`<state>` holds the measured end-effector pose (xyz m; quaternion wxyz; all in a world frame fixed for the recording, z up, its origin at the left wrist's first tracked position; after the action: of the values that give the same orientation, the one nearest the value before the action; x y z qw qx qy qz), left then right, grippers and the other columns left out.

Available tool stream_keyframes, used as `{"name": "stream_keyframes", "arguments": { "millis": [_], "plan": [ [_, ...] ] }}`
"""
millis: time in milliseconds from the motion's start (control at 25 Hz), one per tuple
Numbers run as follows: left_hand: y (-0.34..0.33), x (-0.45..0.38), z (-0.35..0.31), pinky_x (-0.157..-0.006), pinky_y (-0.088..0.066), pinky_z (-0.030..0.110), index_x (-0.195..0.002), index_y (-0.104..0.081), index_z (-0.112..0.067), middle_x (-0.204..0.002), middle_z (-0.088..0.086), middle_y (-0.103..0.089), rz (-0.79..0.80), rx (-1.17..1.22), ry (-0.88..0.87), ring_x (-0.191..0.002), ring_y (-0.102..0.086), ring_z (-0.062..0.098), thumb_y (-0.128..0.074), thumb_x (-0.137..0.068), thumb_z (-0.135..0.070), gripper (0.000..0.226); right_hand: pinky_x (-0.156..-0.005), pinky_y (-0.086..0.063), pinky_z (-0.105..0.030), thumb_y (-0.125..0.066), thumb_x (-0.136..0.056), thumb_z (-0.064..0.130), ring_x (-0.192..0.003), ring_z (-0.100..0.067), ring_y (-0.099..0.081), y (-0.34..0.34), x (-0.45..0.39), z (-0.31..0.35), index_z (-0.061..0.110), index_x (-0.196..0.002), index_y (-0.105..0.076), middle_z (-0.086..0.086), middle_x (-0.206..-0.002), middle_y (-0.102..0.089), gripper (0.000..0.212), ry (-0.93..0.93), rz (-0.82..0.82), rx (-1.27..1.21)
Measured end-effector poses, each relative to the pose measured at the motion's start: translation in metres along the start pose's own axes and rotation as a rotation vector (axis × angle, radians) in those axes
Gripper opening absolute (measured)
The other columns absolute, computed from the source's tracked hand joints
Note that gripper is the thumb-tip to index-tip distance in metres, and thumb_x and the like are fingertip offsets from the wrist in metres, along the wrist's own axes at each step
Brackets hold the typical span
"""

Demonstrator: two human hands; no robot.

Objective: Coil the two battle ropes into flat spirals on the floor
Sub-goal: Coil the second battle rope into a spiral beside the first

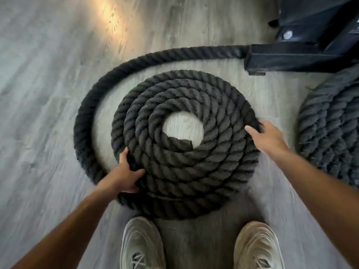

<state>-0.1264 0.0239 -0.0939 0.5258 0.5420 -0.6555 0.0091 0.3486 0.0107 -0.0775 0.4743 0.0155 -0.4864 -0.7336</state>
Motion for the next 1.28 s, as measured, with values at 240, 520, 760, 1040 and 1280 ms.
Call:
{"name": "stream_keyframes", "arguments": {
  "millis": [240, 520, 760, 1040, 1280],
  "plan": [
    [0.025, -0.007, -0.010, -0.044, -0.056, 0.035, -0.137, -0.026, -0.039, -0.102, 0.007, -0.059, -0.071, -0.138, 0.022, -0.078, -0.066, 0.027, -0.084, -0.072, -0.047, 0.087, -0.098, -0.042, -0.054, -0.036, -0.104, 0.049, -0.125, -0.048, -0.049, -0.033, 0.066, -0.019, 0.025, -0.161, -0.009, -0.025, -0.149, -0.037, 0.068, -0.030, -0.068, 0.037],
    [0.075, -0.063, -0.046, -0.047, -0.055, 0.033, -0.148, -0.027, -0.036, -0.119, 0.013, -0.063, -0.229, -0.045, -0.054, -0.080, -0.067, 0.029, -0.056, -0.096, -0.043, 0.060, -0.079, -0.052, -0.043, -0.036, -0.101, 0.053, -0.086, -0.038, -0.068, -0.084, 0.173, -0.040, 0.032, -0.152, 0.031, -0.017, -0.097, -0.069, 0.087, -0.054, 0.060, -0.022],
    [0.057, -0.043, -0.020, -0.053, -0.060, 0.045, -0.136, -0.024, -0.029, -0.123, 0.020, -0.059, -0.294, -0.045, -0.036, -0.072, -0.066, 0.033, -0.053, -0.095, -0.044, 0.053, -0.070, -0.048, -0.038, -0.033, -0.104, 0.051, -0.062, -0.023, -0.056, -0.055, 0.102, -0.037, 0.046, -0.151, 0.027, -0.006, -0.086, -0.063, 0.076, -0.076, 0.145, 0.059],
    [-0.011, 0.030, -0.002, -0.042, -0.054, 0.031, -0.154, 0.012, -0.028, -0.079, 0.013, -0.067, -0.080, -0.156, 0.086, -0.052, -0.071, 0.029, -0.057, -0.093, -0.046, 0.094, -0.098, -0.048, -0.051, -0.045, -0.100, 0.054, -0.124, -0.041, -0.053, 0.002, 0.020, -0.015, 0.031, -0.154, -0.031, -0.016, -0.146, -0.051, 0.060, -0.125, -0.077, -0.019],
    [0.061, -0.011, -0.051, -0.094, -0.048, 0.048, -0.136, -0.043, -0.014, -0.126, 0.028, -0.058, -0.323, -0.450, -0.168, -0.116, -0.056, 0.044, -0.065, -0.079, -0.067, 0.081, -0.084, -0.054, -0.054, -0.034, -0.103, 0.053, -0.108, -0.041, -0.055, -0.040, 0.119, -0.040, 0.039, -0.158, 0.011, -0.021, -0.155, -0.022, 0.072, -0.107, -0.068, -0.034]
  ]
}}
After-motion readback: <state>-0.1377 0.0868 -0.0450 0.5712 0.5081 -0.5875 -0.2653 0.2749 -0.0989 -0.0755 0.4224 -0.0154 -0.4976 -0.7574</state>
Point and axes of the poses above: each hand's wrist, its own x-axis away from the middle knuckle, its own y-axis out of the back of the hand, z = x × y, the point moved 7 cm from there along -x, towards the middle knuckle
